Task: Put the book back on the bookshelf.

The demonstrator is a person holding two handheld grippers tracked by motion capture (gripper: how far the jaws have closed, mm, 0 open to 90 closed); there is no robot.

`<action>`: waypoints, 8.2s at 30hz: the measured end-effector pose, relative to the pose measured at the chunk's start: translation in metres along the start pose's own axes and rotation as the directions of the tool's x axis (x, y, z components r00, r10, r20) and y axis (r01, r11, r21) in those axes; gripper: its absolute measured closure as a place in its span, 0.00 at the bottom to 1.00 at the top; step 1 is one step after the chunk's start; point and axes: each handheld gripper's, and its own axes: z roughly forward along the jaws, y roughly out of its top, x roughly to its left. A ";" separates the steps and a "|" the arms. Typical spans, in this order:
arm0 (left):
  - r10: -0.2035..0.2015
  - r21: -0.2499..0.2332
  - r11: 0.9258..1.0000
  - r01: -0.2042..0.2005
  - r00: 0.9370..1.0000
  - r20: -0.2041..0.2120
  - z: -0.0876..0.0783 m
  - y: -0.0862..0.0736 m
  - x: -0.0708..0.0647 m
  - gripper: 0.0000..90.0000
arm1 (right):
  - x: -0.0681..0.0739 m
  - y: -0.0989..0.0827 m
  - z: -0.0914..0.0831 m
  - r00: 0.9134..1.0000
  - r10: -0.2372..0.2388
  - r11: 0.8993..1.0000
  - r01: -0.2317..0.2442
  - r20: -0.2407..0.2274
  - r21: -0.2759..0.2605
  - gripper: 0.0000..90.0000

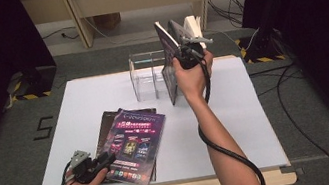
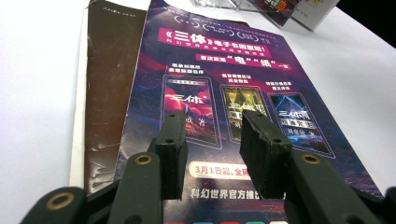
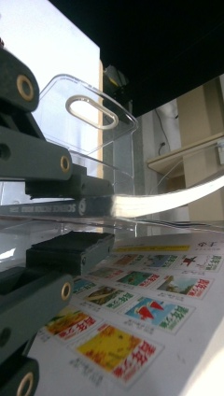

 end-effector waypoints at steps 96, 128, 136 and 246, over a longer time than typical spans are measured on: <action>-0.015 0.224 0.974 0.032 0.997 -0.077 0.068 0.058 0.035 0.70 | 0.004 -0.157 0.007 0.991 0.003 0.940 0.044 -0.137 0.340 0.83; 0.018 0.258 0.966 -0.009 0.999 -0.034 0.052 0.038 -0.003 0.80 | 0.007 -0.158 0.042 0.988 0.047 0.890 0.025 -0.146 0.455 0.72; 0.010 0.257 0.967 -0.001 0.999 -0.034 0.052 0.038 -0.003 0.80 | 0.008 -0.160 0.053 0.986 0.053 0.880 0.029 -0.159 0.474 0.69; 0.084 0.277 0.960 -0.047 0.989 -0.120 0.053 0.040 -0.017 0.81 | -0.011 -0.163 0.055 0.935 0.309 0.829 -0.175 -0.176 0.531 0.67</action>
